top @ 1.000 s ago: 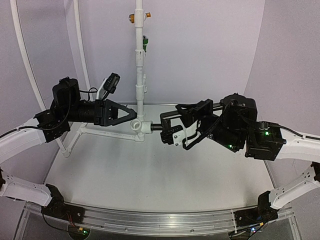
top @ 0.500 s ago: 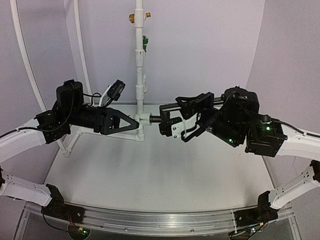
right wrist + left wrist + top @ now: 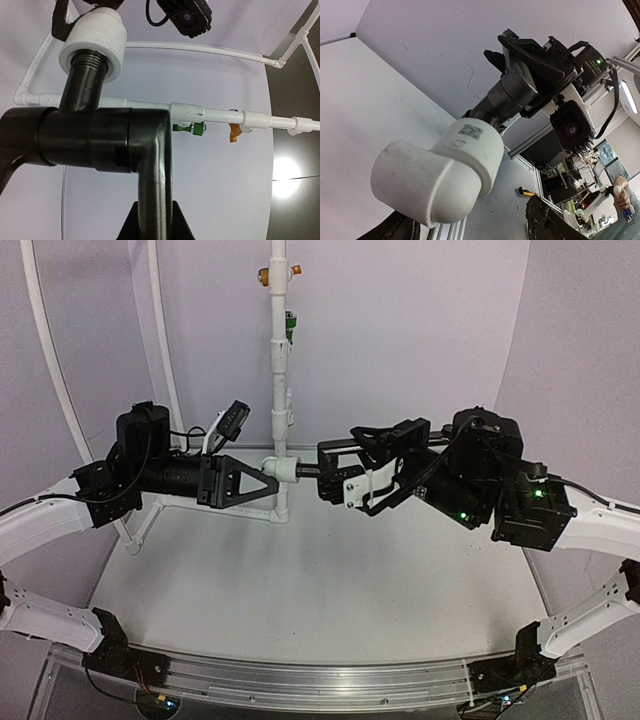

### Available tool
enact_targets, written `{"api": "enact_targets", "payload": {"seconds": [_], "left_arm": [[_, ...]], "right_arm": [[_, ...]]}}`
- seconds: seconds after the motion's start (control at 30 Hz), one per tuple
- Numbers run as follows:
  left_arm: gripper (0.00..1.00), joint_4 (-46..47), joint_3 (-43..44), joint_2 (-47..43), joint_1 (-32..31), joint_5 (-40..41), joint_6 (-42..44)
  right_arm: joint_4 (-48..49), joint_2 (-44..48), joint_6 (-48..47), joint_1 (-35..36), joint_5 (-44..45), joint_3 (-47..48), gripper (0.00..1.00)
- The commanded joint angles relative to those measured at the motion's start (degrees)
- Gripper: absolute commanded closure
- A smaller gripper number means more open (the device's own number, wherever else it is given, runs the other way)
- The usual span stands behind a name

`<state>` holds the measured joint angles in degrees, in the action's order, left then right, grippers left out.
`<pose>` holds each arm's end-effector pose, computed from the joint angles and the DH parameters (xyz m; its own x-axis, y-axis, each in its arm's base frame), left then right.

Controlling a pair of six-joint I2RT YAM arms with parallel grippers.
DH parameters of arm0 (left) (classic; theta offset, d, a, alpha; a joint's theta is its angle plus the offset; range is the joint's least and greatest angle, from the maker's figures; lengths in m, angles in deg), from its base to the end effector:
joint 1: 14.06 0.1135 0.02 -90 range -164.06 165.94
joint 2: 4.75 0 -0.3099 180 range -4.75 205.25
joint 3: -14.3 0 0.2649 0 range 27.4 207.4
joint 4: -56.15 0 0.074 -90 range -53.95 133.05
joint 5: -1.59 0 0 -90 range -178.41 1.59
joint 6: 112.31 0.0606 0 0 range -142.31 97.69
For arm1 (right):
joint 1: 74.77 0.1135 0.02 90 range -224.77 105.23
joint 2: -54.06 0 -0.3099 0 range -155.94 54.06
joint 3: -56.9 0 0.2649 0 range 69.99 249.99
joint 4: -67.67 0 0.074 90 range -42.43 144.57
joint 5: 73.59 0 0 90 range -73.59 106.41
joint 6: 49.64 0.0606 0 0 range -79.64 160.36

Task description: Install the water faucets

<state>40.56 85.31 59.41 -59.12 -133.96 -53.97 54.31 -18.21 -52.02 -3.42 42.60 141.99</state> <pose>0.1552 -0.2167 0.4063 -0.6131 0.0941 -0.7844 0.7898 0.0524 -0.6111 0.1252 0.2873 0.4662 0.7086 -0.7041 0.0457 0.0264 -0.0382 -0.9989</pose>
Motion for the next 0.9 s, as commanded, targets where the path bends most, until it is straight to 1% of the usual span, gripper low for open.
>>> {"api": "enact_targets", "payload": {"seconds": [0.0,0.1,0.57,0.87], "left_arm": [[0.26,5.4,1.7,-0.1,0.1,3.3,-0.9],[0.25,6.8,1.9,-0.1,0.2,3.3,-2.1],[0.24,9.7,2.2,-2.9,0.1,0.8,-3.5],[0.3,10.5,1.3,-3.7,0.1,-4.6,-4.1]], "right_arm": [[6.3,2.3,2.5,0.2,-1.8,1.0,1.0],[5.7,2.8,2.4,0.3,-2.4,0.2,1.0],[4.1,3.3,1.6,0.5,-3.3,-1.1,1.0],[3.8,2.4,1.3,0.5,-2.1,0.7,1.0]]}}
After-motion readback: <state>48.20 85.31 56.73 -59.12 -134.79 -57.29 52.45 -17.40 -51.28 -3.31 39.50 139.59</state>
